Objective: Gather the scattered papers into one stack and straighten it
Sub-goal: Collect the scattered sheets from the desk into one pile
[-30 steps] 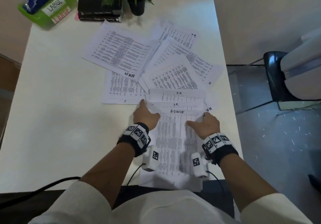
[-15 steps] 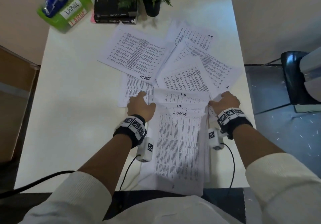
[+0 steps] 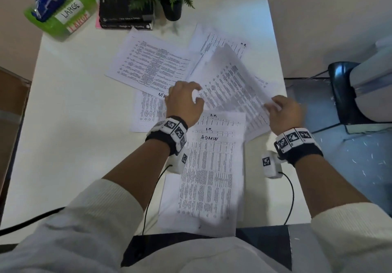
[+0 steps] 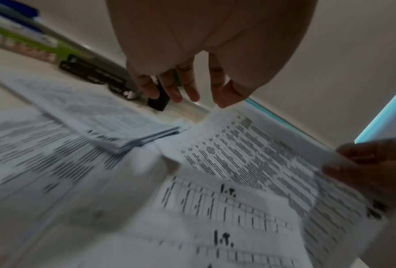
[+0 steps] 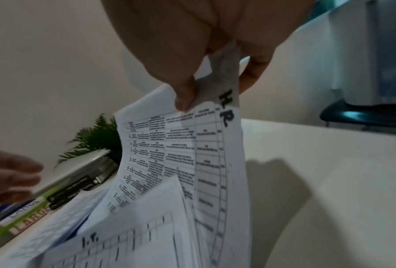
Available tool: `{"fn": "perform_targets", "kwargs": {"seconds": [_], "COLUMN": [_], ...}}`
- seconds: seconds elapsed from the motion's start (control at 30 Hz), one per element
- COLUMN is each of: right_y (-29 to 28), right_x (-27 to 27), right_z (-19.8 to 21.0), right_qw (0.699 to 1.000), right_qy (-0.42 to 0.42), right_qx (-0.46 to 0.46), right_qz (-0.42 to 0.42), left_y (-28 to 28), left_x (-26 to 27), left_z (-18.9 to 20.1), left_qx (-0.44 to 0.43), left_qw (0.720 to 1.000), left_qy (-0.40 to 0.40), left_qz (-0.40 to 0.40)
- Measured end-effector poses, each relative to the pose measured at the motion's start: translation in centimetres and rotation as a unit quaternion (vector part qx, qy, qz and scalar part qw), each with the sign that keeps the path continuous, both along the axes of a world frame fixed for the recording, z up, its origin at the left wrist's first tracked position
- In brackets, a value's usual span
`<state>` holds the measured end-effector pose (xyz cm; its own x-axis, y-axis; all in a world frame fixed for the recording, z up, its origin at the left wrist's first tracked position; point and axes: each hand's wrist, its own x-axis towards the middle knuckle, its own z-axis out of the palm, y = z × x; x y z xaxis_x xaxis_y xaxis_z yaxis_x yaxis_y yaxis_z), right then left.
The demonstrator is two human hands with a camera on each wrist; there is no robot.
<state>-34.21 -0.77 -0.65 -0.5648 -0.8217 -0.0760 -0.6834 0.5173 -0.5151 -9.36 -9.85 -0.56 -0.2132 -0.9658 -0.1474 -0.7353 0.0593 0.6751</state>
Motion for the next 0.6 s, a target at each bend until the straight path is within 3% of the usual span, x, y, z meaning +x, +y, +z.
{"fn": "perform_targets", "kwargs": {"seconds": [0.17, 0.3, 0.4, 0.5, 0.6], "right_y": [-1.6, -3.6, -4.6, -5.2, -5.3], "right_x": [-0.8, 0.1, 1.2, 2.1, 1.8], "right_z": [3.4, 5.8, 7.0, 7.9, 7.6], "right_qw": [0.983, 0.942, 0.905, 0.895, 0.940], "right_qy": [0.065, 0.123, 0.145, 0.140, 0.066], "right_qx": [-0.156, -0.244, -0.327, -0.381, -0.331], "right_qz": [0.069, 0.195, 0.232, 0.184, 0.058], "left_y": [-0.9, -2.6, -3.7, -5.3, -6.8], "left_x": [-3.5, -5.8, -5.9, -3.6, 0.9], "left_z": [3.4, 6.8, 8.3, 8.8, 9.3], "left_qx": [-0.145, -0.264, -0.306, -0.230, -0.147], "left_qw": [0.983, 0.941, 0.911, 0.940, 0.989], "left_qy": [-0.012, -0.155, -0.223, -0.193, -0.015], "left_qz": [-0.109, -0.145, -0.164, -0.160, -0.031]}}
